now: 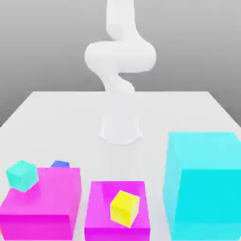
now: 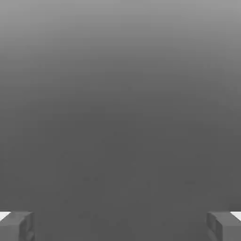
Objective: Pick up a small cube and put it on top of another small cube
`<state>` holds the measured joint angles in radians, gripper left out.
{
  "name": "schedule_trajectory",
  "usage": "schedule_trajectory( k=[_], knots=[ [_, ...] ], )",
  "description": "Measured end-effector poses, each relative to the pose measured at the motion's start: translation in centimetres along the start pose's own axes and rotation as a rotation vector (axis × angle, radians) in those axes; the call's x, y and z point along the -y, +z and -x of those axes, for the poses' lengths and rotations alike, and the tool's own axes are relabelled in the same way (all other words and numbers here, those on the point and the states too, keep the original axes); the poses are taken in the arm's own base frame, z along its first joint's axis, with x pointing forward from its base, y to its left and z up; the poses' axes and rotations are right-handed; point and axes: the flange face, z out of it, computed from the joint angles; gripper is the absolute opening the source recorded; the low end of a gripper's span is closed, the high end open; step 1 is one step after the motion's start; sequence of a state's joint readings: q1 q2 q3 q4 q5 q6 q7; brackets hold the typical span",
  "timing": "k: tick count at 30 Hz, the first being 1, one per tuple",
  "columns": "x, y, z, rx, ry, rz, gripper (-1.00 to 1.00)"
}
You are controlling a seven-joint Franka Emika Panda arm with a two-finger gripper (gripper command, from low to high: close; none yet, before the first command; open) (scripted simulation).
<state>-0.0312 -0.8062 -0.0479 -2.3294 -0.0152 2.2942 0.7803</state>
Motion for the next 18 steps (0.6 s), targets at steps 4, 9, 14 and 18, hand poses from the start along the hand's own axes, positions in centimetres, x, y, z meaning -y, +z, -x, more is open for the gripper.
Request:
schedule_trajectory(
  k=[4,9,14,18],
  knots=[
    [-5.3,2.1,-2.5,0.006,0.062,0.072,0.00],
    [-11.6,5.2,-4.3,0.030,0.128,0.158,0.00],
    [-17.7,9.0,-4.7,0.070,0.180,0.243,0.00],
    [-22.4,12.2,-4.1,0.112,0.211,0.308,0.00]
  ],
)
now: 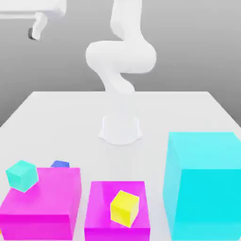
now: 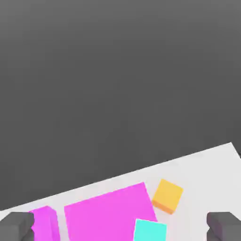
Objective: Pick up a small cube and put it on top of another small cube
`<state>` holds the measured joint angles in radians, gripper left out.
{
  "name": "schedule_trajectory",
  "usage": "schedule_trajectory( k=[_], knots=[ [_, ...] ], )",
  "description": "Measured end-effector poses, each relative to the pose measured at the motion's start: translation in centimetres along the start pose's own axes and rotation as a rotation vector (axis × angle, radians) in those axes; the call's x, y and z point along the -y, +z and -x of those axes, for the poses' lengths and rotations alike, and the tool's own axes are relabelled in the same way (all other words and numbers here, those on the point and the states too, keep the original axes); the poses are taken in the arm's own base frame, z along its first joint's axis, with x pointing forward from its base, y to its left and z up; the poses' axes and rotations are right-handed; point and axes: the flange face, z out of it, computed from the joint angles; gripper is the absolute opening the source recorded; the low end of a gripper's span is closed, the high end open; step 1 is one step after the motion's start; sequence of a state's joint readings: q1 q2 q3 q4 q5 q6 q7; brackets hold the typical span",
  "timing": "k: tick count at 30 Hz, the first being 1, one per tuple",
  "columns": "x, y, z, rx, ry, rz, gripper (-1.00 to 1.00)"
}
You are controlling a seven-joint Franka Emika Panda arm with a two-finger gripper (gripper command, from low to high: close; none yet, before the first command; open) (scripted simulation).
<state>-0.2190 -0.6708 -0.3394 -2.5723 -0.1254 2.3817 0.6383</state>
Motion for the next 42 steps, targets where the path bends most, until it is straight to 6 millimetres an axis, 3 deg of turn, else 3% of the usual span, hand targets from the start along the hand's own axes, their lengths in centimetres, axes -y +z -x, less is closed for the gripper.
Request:
schedule_trajectory(
  k=[5,10,17,24,31,32,38,42],
  knots=[
    [-3.9,5.8,0.4,0.057,0.020,0.083,0.00],
    [-7.4,11.6,2.1,0.120,0.022,0.160,0.00],
    [-11.6,19.0,6.5,0.214,-0.003,0.255,0.00],
    [-14.9,24.9,13.0,0.310,-0.054,0.328,0.00],
    [-17.0,30.2,15.2,0.319,-0.063,0.337,0.00],
    [-17.4,31.0,15.6,0.320,-0.063,0.340,-1.00],
    [-17.5,31.4,15.8,0.322,-0.063,0.340,-1.00],
    [-16.7,29.3,14.9,0.320,-0.060,0.335,-1.00]
  ],
)
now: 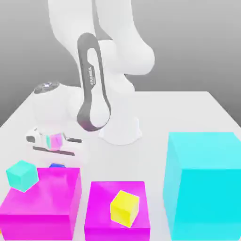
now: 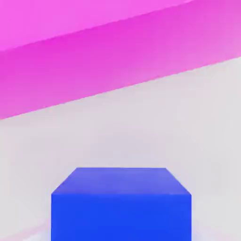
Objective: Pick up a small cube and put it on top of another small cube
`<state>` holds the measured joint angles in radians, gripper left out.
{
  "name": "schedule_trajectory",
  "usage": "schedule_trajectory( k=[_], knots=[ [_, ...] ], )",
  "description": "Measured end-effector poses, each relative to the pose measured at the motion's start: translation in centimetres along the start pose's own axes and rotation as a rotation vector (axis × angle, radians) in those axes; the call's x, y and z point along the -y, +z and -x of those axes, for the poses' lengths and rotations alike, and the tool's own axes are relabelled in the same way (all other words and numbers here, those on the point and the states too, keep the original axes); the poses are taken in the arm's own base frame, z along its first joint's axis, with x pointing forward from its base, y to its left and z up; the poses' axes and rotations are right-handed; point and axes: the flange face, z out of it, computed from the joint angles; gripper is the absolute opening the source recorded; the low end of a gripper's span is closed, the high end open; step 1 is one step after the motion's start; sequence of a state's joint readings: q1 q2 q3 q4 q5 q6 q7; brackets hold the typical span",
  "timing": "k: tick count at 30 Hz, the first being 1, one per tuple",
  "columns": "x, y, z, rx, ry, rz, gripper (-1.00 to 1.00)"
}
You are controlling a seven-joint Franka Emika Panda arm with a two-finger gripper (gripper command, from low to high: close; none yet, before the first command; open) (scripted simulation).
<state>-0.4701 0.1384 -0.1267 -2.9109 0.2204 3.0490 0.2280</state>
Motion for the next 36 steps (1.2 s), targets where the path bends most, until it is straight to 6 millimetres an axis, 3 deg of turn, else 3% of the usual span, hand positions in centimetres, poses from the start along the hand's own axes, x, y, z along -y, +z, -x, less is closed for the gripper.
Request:
schedule_trajectory(
  k=[5,9,16,21,26,31,36],
  knots=[
    [-0.1,-4.1,-0.1,0.000,-0.002,0.004,-1.00],
    [0.6,-7.7,-2.0,-0.030,-0.070,0.028,-1.00],
    [3.9,-13.8,-4.2,-0.077,-0.217,0.057,-1.00],
    [8.0,-17.3,-4.1,-0.098,-0.345,0.067,-1.00],
    [13.2,-19.4,-2.8,-0.103,-0.492,0.068,-1.00],
    [19.0,-19.8,-0.3,-0.087,-0.652,0.058,-1.00],
    [24.8,-18.5,3.4,-0.047,-0.818,0.034,-1.00]
  ],
)
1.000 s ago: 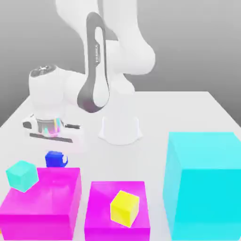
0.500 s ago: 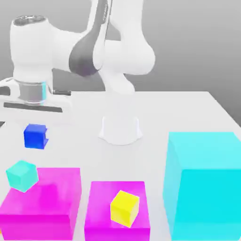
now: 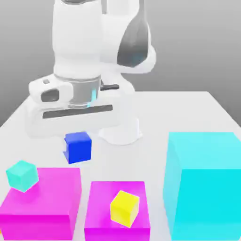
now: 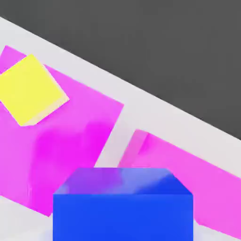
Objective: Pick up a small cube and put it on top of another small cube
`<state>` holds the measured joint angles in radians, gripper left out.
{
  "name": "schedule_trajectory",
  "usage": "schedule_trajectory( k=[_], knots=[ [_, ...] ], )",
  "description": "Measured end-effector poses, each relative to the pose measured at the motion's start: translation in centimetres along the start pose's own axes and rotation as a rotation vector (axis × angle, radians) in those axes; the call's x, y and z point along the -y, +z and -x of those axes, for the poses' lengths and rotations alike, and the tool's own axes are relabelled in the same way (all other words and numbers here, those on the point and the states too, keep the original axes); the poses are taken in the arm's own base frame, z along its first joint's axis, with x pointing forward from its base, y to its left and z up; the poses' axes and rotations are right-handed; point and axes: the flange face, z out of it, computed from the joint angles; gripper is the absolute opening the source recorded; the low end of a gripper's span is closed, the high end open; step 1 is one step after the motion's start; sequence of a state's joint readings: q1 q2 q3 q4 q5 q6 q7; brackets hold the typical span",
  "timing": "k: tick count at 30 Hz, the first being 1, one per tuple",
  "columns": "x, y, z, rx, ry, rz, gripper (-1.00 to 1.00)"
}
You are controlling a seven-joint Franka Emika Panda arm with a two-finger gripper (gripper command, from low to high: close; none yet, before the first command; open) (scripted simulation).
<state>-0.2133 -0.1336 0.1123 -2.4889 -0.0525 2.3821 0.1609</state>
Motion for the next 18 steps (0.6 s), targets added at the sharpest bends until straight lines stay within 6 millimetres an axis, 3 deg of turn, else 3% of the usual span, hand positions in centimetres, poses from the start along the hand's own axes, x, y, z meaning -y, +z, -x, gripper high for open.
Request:
schedule_trajectory(
  k=[3,6,7,8,14,16,18],
  knots=[
    [5.2,1.3,-0.3,0.021,-0.119,-0.037,-1.00],
    [7.0,4.9,-0.4,0.030,-0.153,-0.052,-1.00],
    [6.7,6.4,-0.5,0.030,-0.146,-0.052,-1.00],
    [6.5,7.7,-0.4,0.031,-0.142,-0.051,1.00],
    [6.5,8.3,-0.4,0.030,-0.141,-0.050,1.00],
    [6.5,6.9,-0.5,0.030,-0.142,-0.051,1.00],
    [6.4,4.2,-0.6,0.030,-0.142,-0.051,1.00]
  ],
)
